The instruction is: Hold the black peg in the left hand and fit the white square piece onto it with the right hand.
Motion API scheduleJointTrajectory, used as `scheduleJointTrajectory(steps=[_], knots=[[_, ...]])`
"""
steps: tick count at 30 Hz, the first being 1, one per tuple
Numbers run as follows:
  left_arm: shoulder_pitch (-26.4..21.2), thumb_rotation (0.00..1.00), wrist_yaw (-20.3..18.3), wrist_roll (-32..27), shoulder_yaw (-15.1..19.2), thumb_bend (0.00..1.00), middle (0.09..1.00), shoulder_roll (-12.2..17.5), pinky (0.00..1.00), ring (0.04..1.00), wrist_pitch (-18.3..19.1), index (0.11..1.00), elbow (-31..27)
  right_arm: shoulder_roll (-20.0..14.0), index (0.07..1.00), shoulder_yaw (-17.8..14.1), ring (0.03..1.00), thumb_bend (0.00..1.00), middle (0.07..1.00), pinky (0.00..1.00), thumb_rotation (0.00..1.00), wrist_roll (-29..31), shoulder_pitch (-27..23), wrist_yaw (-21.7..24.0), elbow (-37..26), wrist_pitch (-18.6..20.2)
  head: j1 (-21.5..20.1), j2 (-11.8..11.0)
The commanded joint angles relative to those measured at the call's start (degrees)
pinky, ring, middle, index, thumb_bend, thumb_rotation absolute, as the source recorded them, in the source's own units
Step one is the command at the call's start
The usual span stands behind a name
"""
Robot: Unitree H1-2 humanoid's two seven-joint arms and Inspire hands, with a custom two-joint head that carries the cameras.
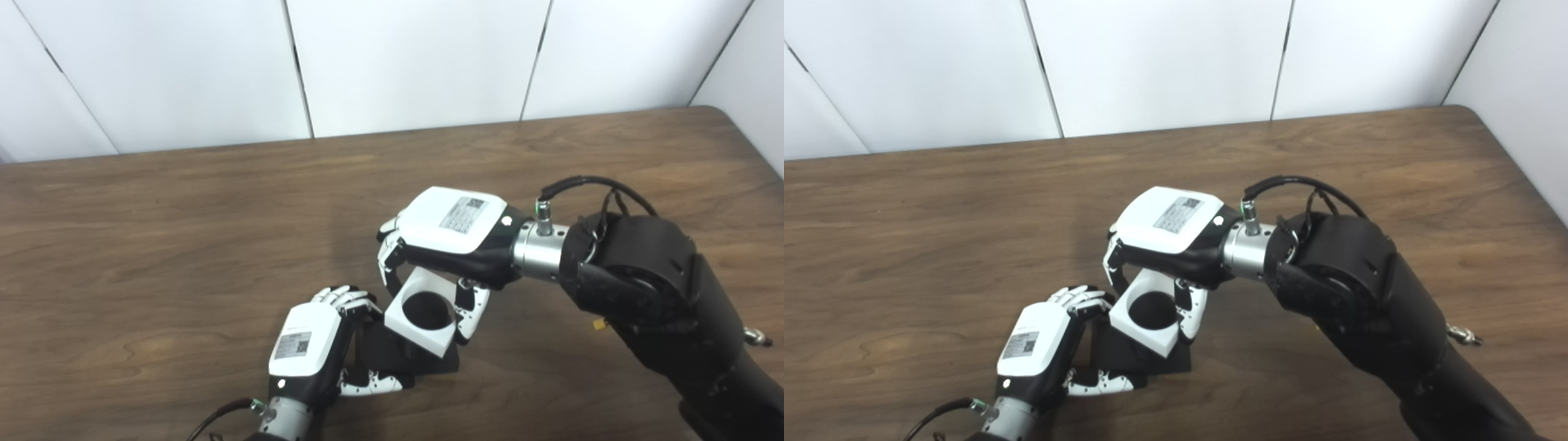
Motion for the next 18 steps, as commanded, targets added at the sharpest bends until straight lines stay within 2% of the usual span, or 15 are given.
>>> scheduleJointTrajectory(steps=[1,18], knots=[[1.2,0.05,-1.8,0.1,-1.1,0.52,0.771,-0.2,0.87,0.846,-0.2,0.484,0.3,0.2,0.482,-0.6,0.870,0.52,0.752,0.85,0.13,-0.2,-1.3,-1.4,-0.2,-1.1,0.0,0.0],[1.0,0.05,-2.7,0.5,-1.5,0.52,0.773,-0.4,0.88,0.849,0.4,0.485,-0.2,1.1,0.482,-0.5,0.869,0.52,0.746,0.84,0.13,-0.8,-0.8,-2.8,1.3,-2.5,0.2,0.2]])
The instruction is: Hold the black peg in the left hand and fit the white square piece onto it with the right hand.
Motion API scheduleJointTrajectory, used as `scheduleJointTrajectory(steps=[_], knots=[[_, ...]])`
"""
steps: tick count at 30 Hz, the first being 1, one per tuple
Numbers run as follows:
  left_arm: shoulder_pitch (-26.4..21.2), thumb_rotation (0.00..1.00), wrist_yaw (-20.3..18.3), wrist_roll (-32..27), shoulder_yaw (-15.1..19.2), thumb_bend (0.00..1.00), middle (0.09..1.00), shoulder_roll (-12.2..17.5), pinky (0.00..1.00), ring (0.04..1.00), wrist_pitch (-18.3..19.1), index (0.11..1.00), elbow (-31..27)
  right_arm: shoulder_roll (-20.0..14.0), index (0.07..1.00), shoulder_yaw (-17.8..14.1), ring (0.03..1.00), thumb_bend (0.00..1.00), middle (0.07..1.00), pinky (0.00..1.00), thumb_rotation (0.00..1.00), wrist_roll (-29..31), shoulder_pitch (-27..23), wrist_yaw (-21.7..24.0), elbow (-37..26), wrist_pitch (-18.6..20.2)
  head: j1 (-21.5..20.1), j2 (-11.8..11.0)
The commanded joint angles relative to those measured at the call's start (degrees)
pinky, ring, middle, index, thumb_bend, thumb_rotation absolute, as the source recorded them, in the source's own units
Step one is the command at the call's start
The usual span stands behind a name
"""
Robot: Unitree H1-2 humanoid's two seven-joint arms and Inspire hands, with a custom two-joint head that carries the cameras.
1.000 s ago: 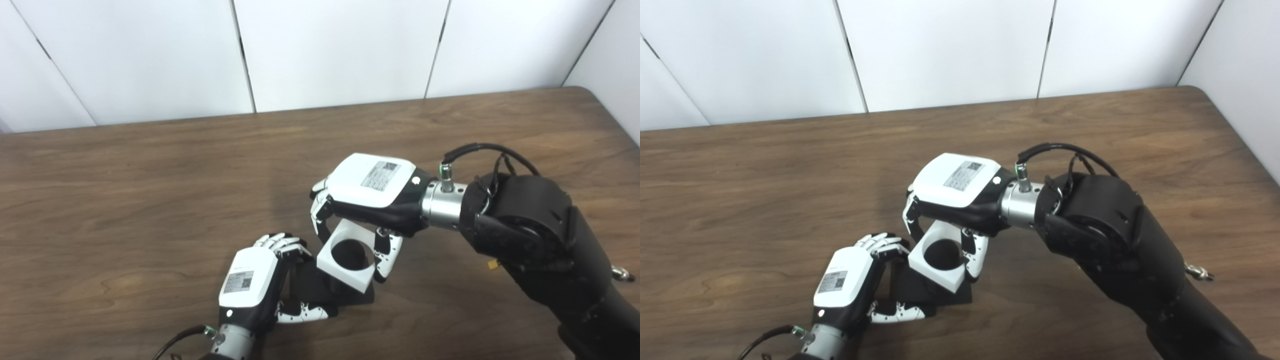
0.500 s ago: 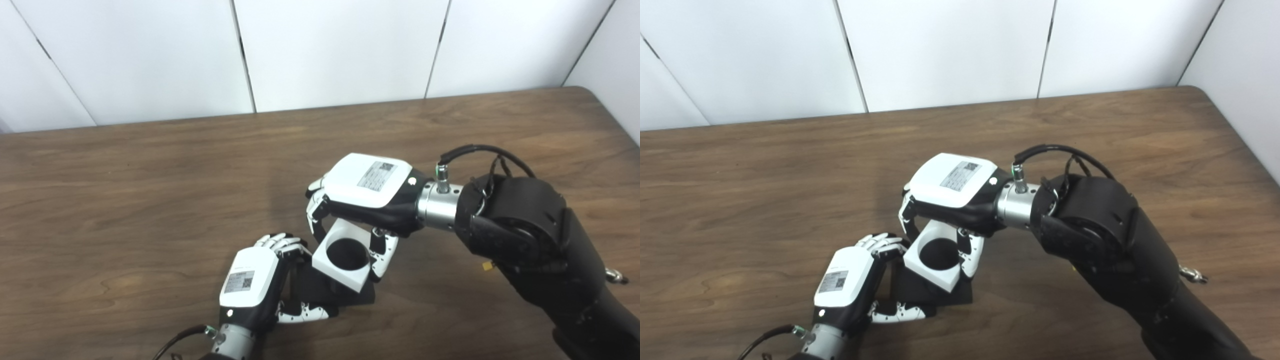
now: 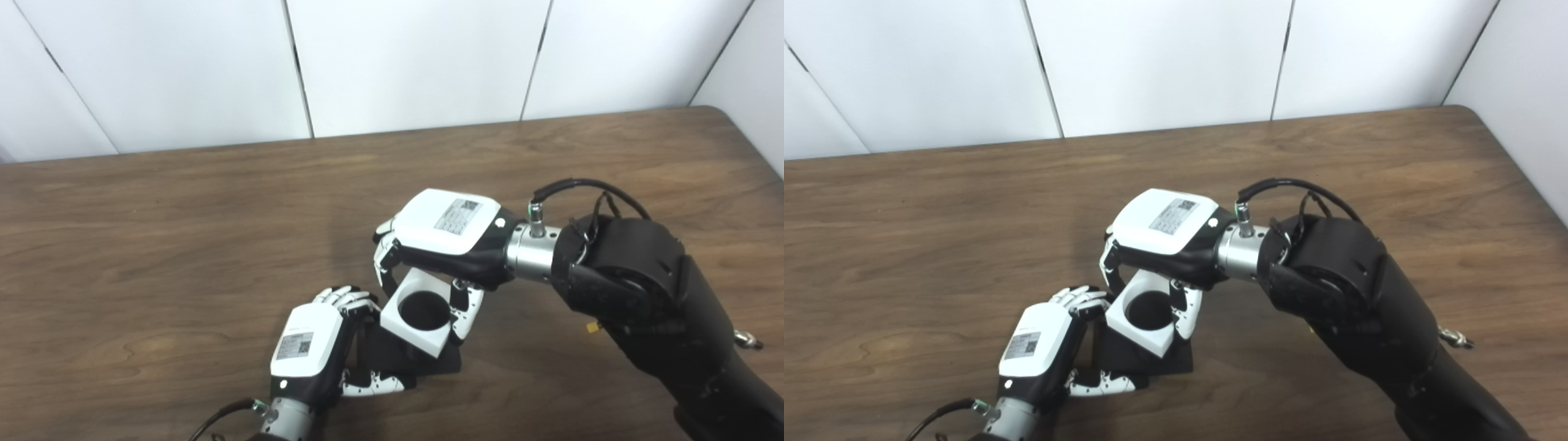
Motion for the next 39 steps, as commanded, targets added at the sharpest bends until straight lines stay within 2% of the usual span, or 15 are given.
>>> scheduleJointTrajectory(steps=[1,31,32,33,36,39], knots=[[1.0,0.05,-2.4,0.2,-1.2,0.52,0.772,-0.1,0.88,0.849,-0.3,0.485,0.1,0.3,0.482,-0.7,0.869,0.52,0.746,0.84,0.13,-0.1,-1.3,-2.1,-0.1,-1.2,0.0,0.0],[0.9,0.05,-2.9,0.1,-1.2,0.52,0.769,-0.3,0.88,0.849,0.3,0.484,-0.8,-2.0,0.488,-1.2,0.860,0.53,0.734,0.80,0.14,0.5,0.0,-2.3,2.2,-3.3,-0.4,0.6],[1.0,0.05,-3.0,0.1,-1.2,0.52,0.769,-0.3,0.88,0.849,0.4,0.484,-0.9,-2.0,0.537,-1.2,0.857,0.74,0.733,0.80,0.17,0.4,0.1,-2.1,2.2,-3.3,-0.3,0.7],[1.0,0.05,-3.0,0.1,-1.2,0.52,0.768,-0.4,0.88,0.849,0.4,0.484,-0.9,-2.0,0.575,-1.2,0.857,0.88,0.734,0.80,0.22,0.3,0.1,-2.0,2.1,-3.3,-0.3,0.7],[1.1,0.05,-3.1,0.1,-1.2,0.52,0.768,-0.4,0.88,0.850,0.5,0.484,-1.0,-2.1,0.606,-1.0,0.865,0.99,0.741,0.81,0.31,-0.1,0.1,-1.4,2.1,-3.1,-0.3,0.7],[1.0,0.05,-3.1,0.1,-1.2,0.52,0.768,-0.5,0.88,0.850,0.4,0.484,-0.9,-2.1,0.608,-1.0,0.868,1.00,0.744,0.82,0.36,-0.1,0.0,-1.1,2.0,-3.0,-0.3,0.8]])
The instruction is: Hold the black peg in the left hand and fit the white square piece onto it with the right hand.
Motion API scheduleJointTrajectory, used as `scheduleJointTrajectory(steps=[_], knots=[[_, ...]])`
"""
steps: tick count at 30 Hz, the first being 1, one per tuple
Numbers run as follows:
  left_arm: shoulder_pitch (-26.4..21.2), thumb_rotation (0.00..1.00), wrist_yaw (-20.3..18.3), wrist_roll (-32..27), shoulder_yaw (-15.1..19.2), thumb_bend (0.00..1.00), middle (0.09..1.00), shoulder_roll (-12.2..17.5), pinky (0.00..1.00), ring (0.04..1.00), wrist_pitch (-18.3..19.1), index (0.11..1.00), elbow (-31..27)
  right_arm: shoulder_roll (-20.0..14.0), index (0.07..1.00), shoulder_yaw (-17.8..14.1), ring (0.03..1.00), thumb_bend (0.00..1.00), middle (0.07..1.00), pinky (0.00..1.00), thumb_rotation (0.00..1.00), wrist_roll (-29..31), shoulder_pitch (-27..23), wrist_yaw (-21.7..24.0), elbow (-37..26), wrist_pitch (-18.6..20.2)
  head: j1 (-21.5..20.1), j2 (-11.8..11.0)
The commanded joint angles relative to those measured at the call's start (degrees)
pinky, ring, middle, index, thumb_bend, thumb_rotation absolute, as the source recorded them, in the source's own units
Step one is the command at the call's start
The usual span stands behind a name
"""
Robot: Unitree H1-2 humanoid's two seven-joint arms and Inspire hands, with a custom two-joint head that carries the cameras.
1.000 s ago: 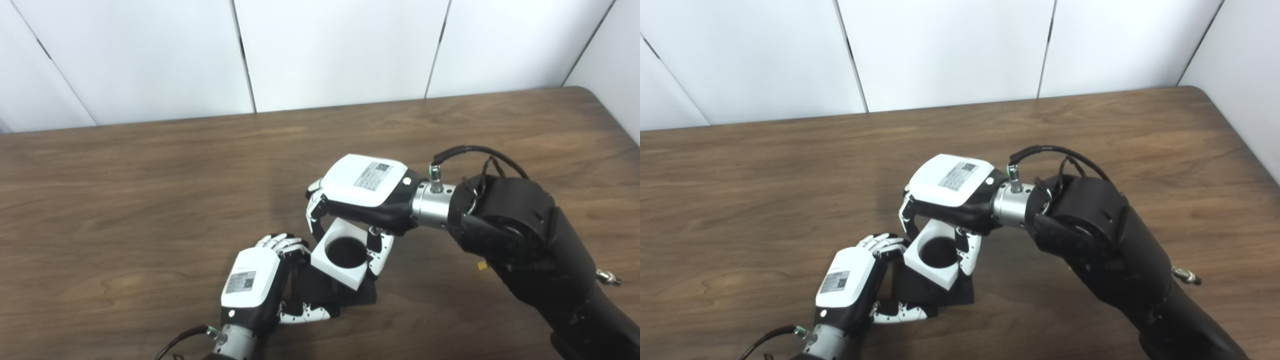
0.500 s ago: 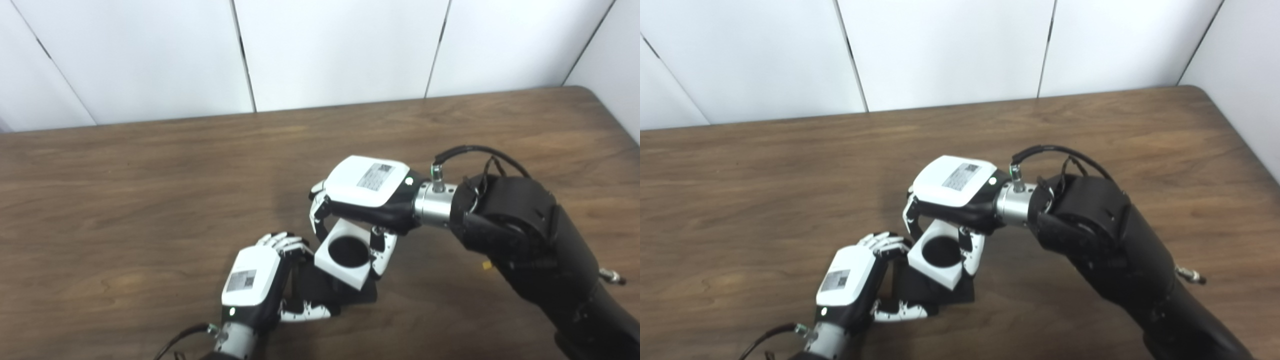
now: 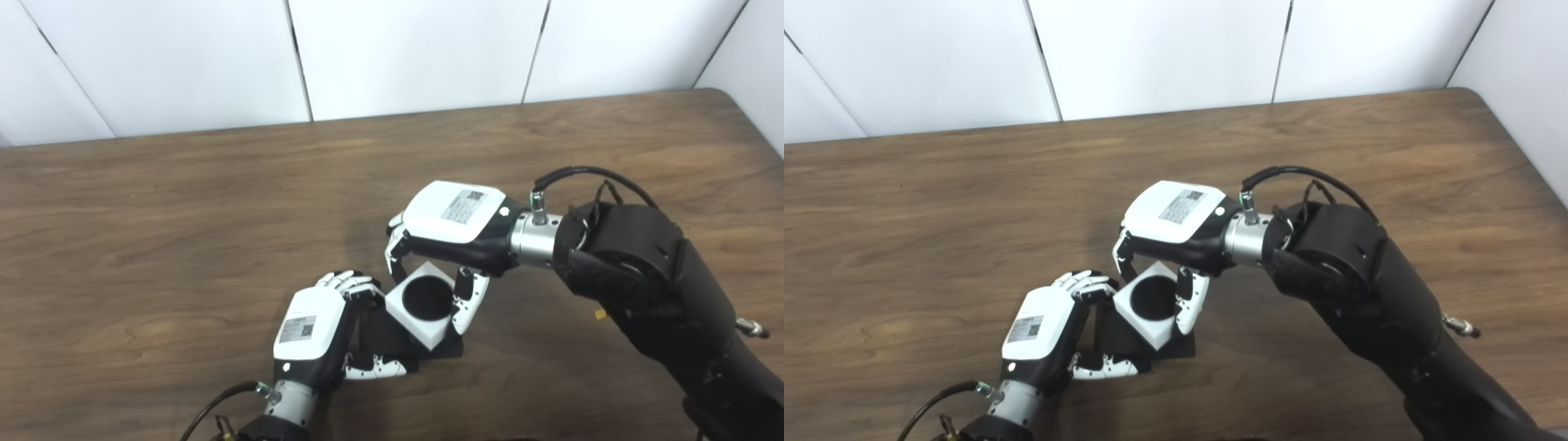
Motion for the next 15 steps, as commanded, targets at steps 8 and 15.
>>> scheduleJointTrajectory(steps=[8,15], knots=[[0.7,0.05,-2.4,0.0,-1.0,0.52,0.767,-0.3,0.88,0.849,-0.1,0.484,-0.2,-0.3,0.596,-0.6,0.873,1.00,0.748,0.84,0.40,-0.1,-1.5,-0.4,-0.7,-0.1,0.0,-0.2],[0.7,0.05,-2.3,0.1,-0.9,0.52,0.766,-0.3,0.88,0.850,-0.2,0.484,0.0,-0.2,0.597,-0.8,0.878,1.00,0.750,0.83,0.40,-0.1,-1.7,-0.2,-0.8,0.1,0.0,-0.3]])
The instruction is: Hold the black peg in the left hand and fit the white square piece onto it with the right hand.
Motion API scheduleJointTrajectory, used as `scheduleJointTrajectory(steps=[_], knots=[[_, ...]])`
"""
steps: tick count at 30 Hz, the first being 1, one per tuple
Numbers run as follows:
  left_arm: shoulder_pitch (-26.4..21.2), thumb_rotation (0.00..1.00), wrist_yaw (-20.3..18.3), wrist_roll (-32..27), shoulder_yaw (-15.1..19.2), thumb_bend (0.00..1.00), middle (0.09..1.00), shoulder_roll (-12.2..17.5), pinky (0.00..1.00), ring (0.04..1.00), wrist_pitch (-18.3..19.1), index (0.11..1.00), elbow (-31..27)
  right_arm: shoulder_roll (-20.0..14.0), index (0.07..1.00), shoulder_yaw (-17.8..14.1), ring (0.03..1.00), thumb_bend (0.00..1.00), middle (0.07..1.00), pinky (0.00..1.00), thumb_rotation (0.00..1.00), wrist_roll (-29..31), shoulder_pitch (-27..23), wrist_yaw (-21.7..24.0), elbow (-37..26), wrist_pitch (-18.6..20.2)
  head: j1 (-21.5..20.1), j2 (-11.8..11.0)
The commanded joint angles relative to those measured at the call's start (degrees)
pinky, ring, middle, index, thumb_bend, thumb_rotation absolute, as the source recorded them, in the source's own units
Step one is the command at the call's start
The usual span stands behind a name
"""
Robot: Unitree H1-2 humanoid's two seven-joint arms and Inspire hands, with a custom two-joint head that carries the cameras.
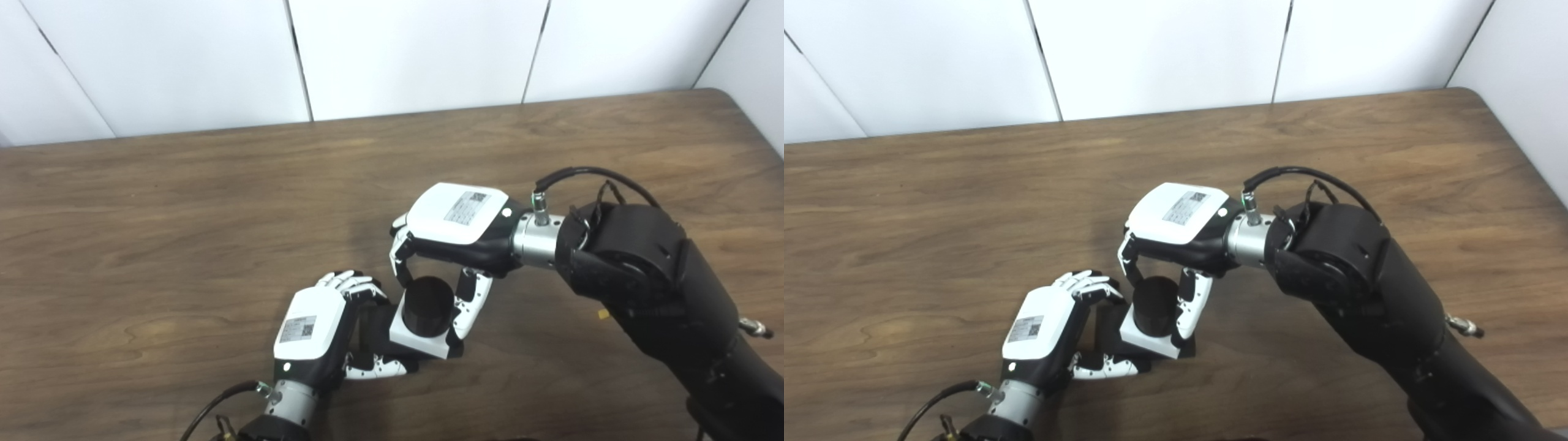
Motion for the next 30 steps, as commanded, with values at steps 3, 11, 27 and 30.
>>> scheduleJointTrajectory(steps=[3,11,27,30], knots=[[0.7,0.05,-2.3,0.2,-0.9,0.52,0.767,-0.2,0.88,0.851,0.0,0.484,0.1,0.3,0.599,-1.6,0.875,1.00,0.748,0.82,0.39,0.6,-1.9,-0.9,-1.2,1.1,0.0,-0.3],[0.6,0.07,-2.5,2.1,-1.0,0.52,0.764,0.1,0.88,0.845,0.5,0.489,0.4,0.0,0.685,-4.1,0.885,1.00,0.771,0.82,0.43,2.3,-3.1,1.1,-4.1,5.4,0.2,-1.3],[-0.3,0.44,-11.7,-0.2,1.8,1.00,0.824,1.6,0.85,0.839,2.3,0.819,-6.1,-2.1,0.698,-10.2,0.863,1.00,0.773,0.78,0.46,3.8,0.5,-3.0,-4.8,5.6,1.0,-3.0],[-0.5,0.47,-14.3,-1.7,3.0,1.00,0.862,2.6,0.85,0.857,2.4,0.879,-8.4,-2.4,0.697,-10.6,0.859,0.99,0.769,0.78,0.46,3.9,0.9,-3.7,-4.4,5.4,1.1,-3.2]])
